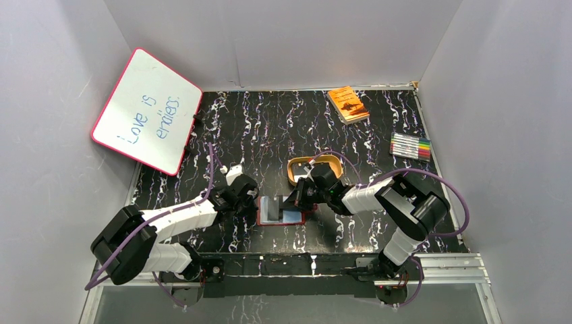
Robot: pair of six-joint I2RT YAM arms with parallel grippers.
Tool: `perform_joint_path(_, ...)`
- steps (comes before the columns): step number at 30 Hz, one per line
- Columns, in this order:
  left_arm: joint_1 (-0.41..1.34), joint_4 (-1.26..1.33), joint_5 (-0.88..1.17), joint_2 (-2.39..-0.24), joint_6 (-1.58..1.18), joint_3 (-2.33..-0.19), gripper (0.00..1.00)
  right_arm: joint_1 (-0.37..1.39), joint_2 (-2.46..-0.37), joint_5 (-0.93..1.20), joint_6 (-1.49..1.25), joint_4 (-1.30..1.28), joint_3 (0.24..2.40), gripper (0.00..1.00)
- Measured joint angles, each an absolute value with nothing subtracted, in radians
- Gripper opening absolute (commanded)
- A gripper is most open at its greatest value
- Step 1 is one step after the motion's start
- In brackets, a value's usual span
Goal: Put the credit cards into the card holder
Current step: Insert the credit card into the card holder.
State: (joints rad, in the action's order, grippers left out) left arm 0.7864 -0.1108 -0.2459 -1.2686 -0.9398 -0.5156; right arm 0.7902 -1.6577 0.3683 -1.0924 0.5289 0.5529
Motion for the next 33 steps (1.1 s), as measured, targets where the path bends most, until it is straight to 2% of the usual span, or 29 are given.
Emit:
perform_joint_path(6,0.786,-0.108,-0.242,-1.269,-0.943,-0.514,0.13,0.811,-1.658,0.366,-1.081,0.526,0.554,0.0)
perform_joint_path(10,0.786,-0.106,-0.242,-1.269,-0.943,-0.514,0.13,0.814,-1.658,0.369,-1.067,0.524,0.555,0.1)
perform_joint_path(13,0.786,-0.105,-0.24,-1.269,-0.943,-0.513,0.13,0.814,-1.658,0.369,-1.061,0.519,0.555,0.13)
perform_joint_path(15,0.786,-0.104,-0.236,-1.269,-0.944,-0.513,0.13,0.814,-1.658,0.369,-1.055,0.511,0.555,0.13)
perform_joint_path(18,0.786,-0.103,-0.23,-1.269,-0.944,-0.513,0.13,0.815,-1.658,0.368,-1.05,0.5,0.555,0.07)
perform_joint_path(23,0.786,-0.101,-0.228,-1.269,-0.95,-0.512,0.13,0.818,-1.656,0.365,-1.063,0.5,0.555,0.07)
perform_joint_path(26,0.786,-0.1,-0.228,-1.269,-0.954,-0.511,0.13,0.822,-1.656,0.365,-1.075,0.508,0.555,0.12)
perform_joint_path(33,0.786,-0.088,-0.222,-1.26,-0.962,-0.5,0.13,0.84,-1.647,0.348,-1.072,0.472,0.555,0.33)
